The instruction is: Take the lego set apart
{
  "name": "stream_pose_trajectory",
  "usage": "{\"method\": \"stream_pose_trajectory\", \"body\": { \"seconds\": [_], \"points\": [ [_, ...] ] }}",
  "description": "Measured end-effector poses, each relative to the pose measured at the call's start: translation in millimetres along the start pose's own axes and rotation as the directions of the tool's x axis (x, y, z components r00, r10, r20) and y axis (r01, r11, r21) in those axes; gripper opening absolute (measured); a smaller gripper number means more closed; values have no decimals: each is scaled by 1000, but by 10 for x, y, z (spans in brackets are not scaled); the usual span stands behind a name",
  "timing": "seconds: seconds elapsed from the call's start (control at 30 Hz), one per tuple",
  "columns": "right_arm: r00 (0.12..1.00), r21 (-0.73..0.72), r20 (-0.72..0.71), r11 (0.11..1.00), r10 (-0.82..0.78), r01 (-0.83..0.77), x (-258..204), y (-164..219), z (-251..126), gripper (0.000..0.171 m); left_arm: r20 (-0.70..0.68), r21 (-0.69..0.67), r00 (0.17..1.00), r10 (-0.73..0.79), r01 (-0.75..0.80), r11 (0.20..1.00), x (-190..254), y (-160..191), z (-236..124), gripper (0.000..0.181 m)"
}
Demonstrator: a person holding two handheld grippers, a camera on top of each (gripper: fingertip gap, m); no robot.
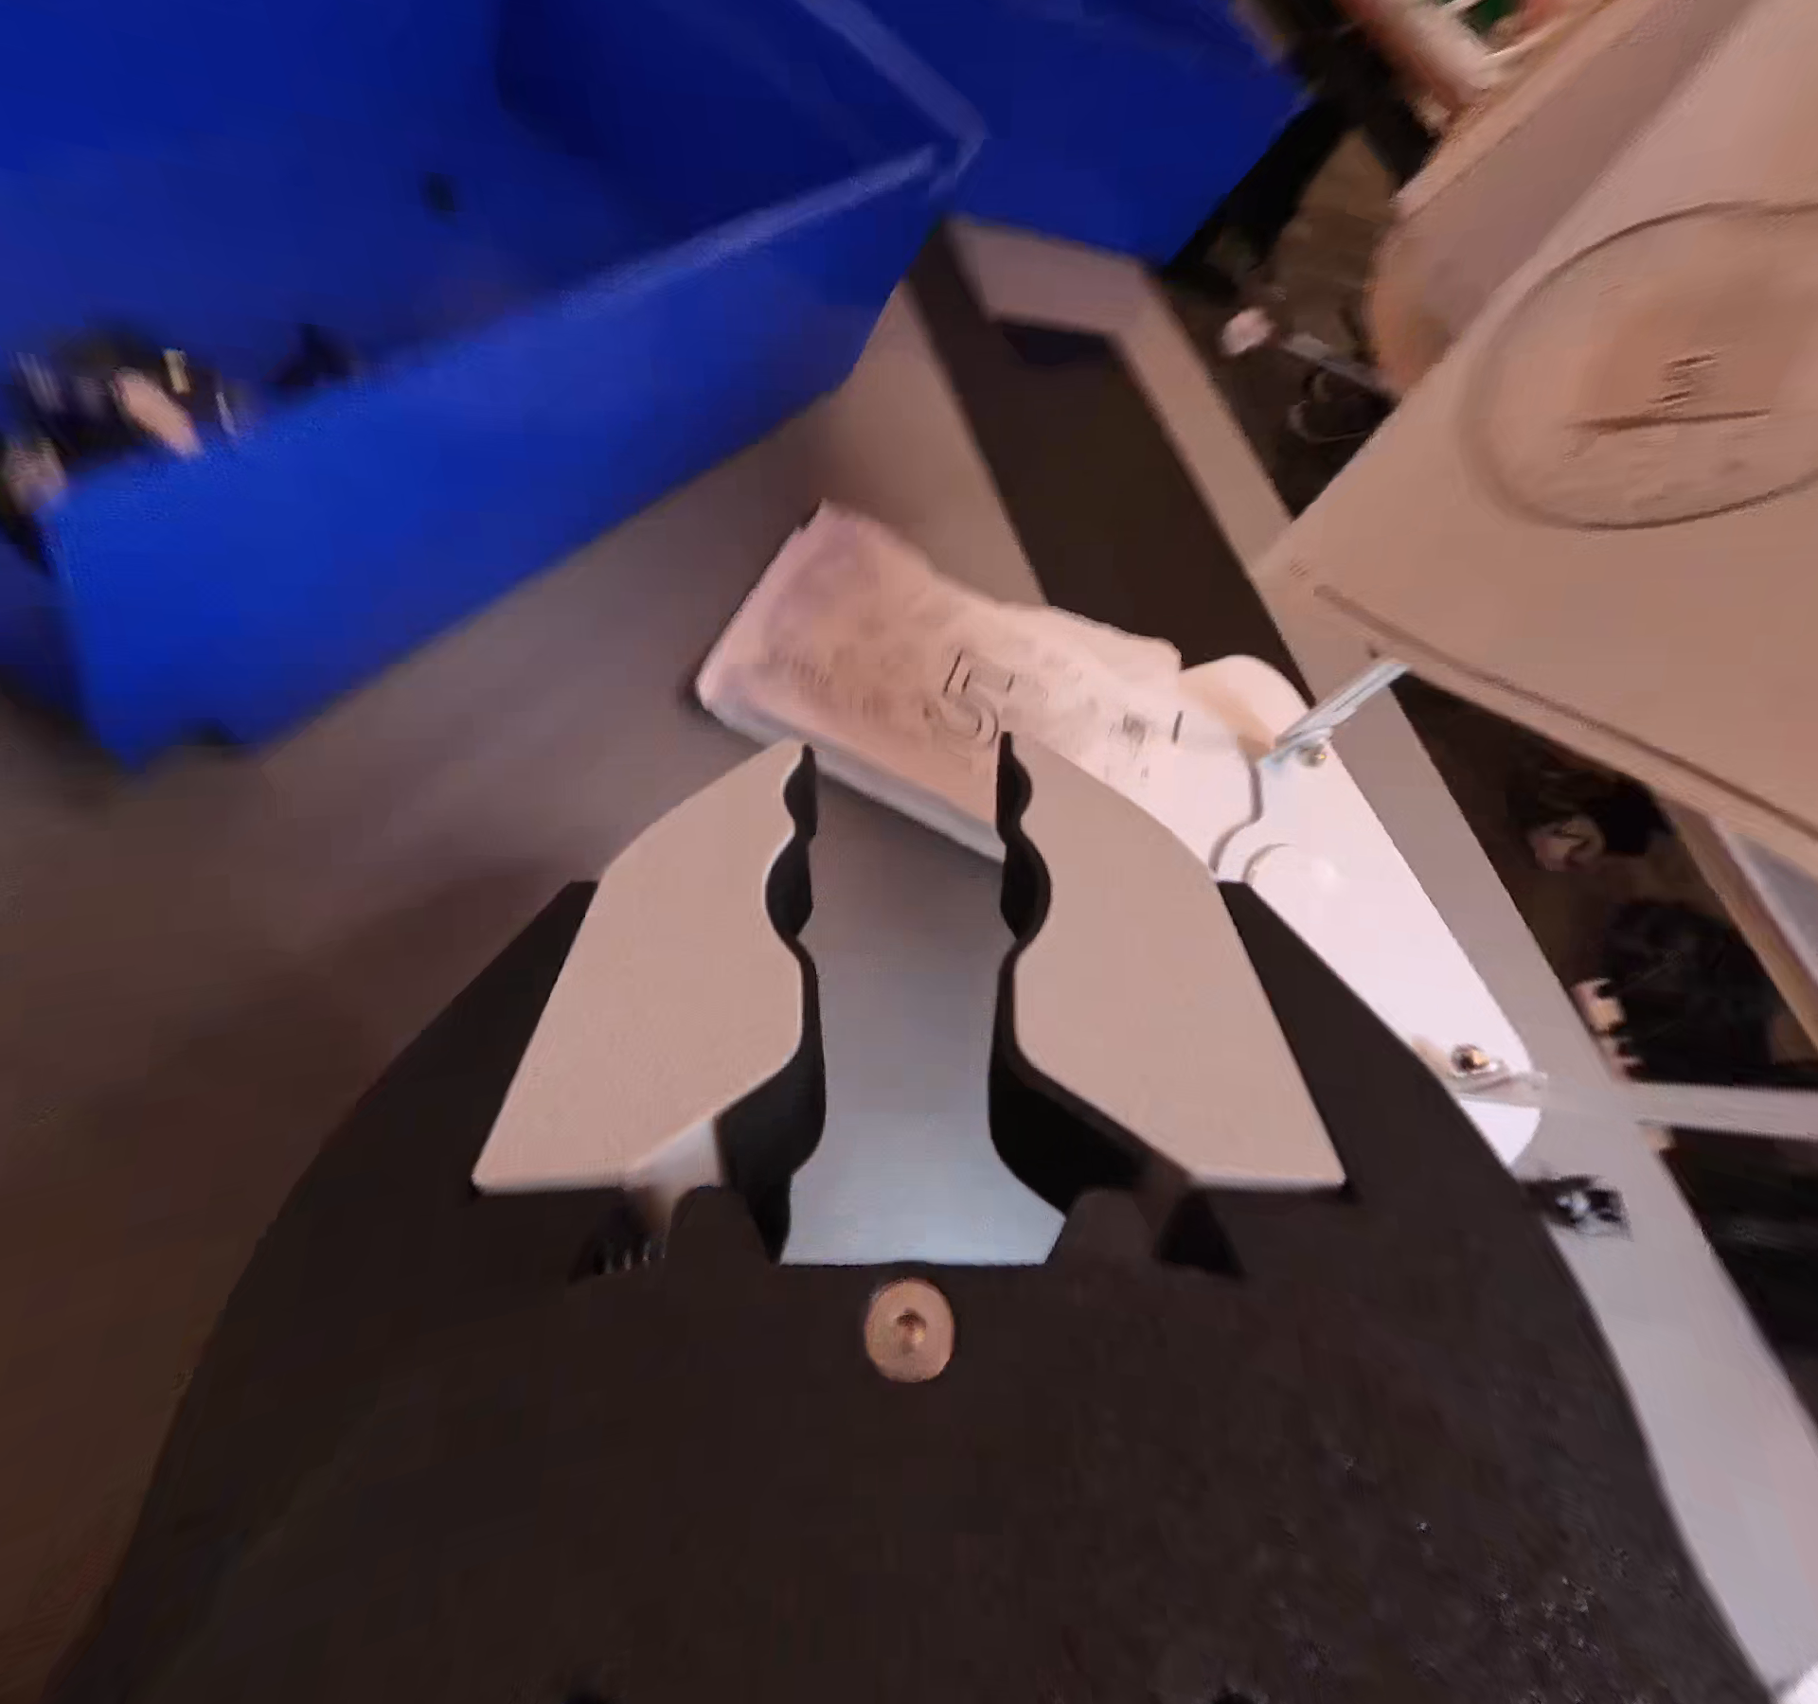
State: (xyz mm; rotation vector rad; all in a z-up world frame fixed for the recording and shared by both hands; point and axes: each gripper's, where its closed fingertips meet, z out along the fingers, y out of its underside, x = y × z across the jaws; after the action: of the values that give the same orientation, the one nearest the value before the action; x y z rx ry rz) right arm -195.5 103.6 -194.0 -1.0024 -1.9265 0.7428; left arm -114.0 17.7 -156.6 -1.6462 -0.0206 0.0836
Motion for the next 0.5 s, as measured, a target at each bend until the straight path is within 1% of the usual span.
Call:
{"method": "stream_pose_trajectory", "body": {
  "seconds": [0.03, 0.1, 0.23, 0.3, 0.37, 0.43, 0.47, 0.5],
  "points": [
    [997, -44, 25, 996, -73, 74, 5, 134, 77, 39, -4, -2, 1000, 1, -1, 1000, 8, 6, 5, 0],
    [978, -99, 85, 975, -191, 199, 15, 311, 247, 41, -11, -7, 1000, 10, -10, 1000, 20, 22, 13, 0],
    [912, -142, 179, 907, -370, 396, 33, 385, 604, 41, -3, -25, 1000, 28, -28, 999, -27, 70, 25, 0],
    [878, -167, 217, 870, -426, 463, 59, 427, 768, 41, 4, -36, 1000, 10, -10, 999, -66, 93, 29, 0],
    [858, -186, 287, 854, -426, 486, 30, 516, 868, 39, 1, -43, 1000, -15, 15, 999, -91, 108, 30, 0],
    [858, -183, 318, 862, -404, 473, -3, 563, 877, 12, -3, -46, 999, -39, 39, 998, -108, 116, 29, 0],
    [863, -176, 303, 867, -404, 467, -3, 557, 849, 1, -3, -49, 999, -49, 49, 998, -117, 122, 29, 0],
    [870, -155, 287, 877, -400, 454, -20, 528, 794, 0, -1, -52, 998, -57, 57, 997, -124, 126, 27, 0]
  ]
}}
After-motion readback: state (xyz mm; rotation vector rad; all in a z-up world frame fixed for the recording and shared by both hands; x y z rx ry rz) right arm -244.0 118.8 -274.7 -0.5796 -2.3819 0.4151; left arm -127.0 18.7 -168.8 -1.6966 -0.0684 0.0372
